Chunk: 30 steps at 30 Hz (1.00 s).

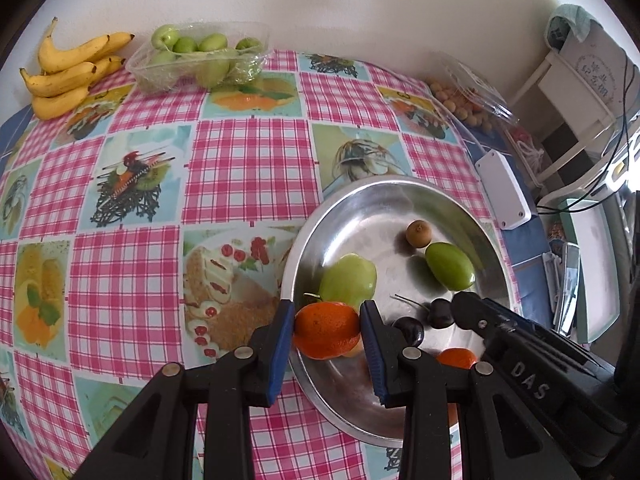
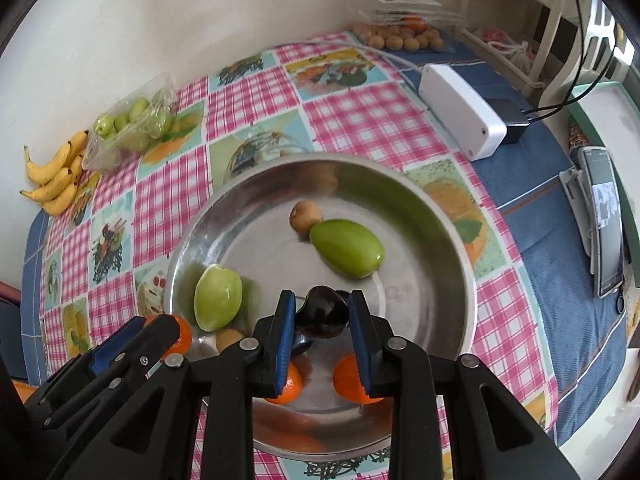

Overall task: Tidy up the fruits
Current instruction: 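Open the left tool to drop the orange into the bowl while the right tool releases the plum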

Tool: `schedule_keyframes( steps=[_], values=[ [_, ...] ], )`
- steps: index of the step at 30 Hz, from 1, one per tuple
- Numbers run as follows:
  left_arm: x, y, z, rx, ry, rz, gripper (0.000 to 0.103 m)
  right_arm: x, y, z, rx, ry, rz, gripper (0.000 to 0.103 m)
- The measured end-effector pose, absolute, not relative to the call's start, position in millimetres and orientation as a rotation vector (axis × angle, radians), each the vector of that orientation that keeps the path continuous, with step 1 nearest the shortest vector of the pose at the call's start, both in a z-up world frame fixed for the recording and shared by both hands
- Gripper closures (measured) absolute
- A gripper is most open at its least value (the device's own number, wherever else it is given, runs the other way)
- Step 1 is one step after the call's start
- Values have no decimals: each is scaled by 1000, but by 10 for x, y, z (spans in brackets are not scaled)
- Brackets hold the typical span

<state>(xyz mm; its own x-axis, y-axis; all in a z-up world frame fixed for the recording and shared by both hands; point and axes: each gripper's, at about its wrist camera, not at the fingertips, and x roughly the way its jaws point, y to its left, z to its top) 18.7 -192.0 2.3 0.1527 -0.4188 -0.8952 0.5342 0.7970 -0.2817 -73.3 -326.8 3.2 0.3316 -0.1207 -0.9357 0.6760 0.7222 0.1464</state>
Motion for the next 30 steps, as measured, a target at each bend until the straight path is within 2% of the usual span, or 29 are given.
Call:
schedule_keyframes(
  steps=[21,25,30],
  values=[
    [193,-1976,-85,124,1268,-676,66,-645,-3222,-126,608,1163,-539,74],
    [195,-1962,-56,112,1265,-682,66,-660,-3228,-100,610,1157,-548,68],
    [186,-1952,-29,109,1263,-686,66,-679,-3227,-61,611,1142,-556,68]
  ],
)
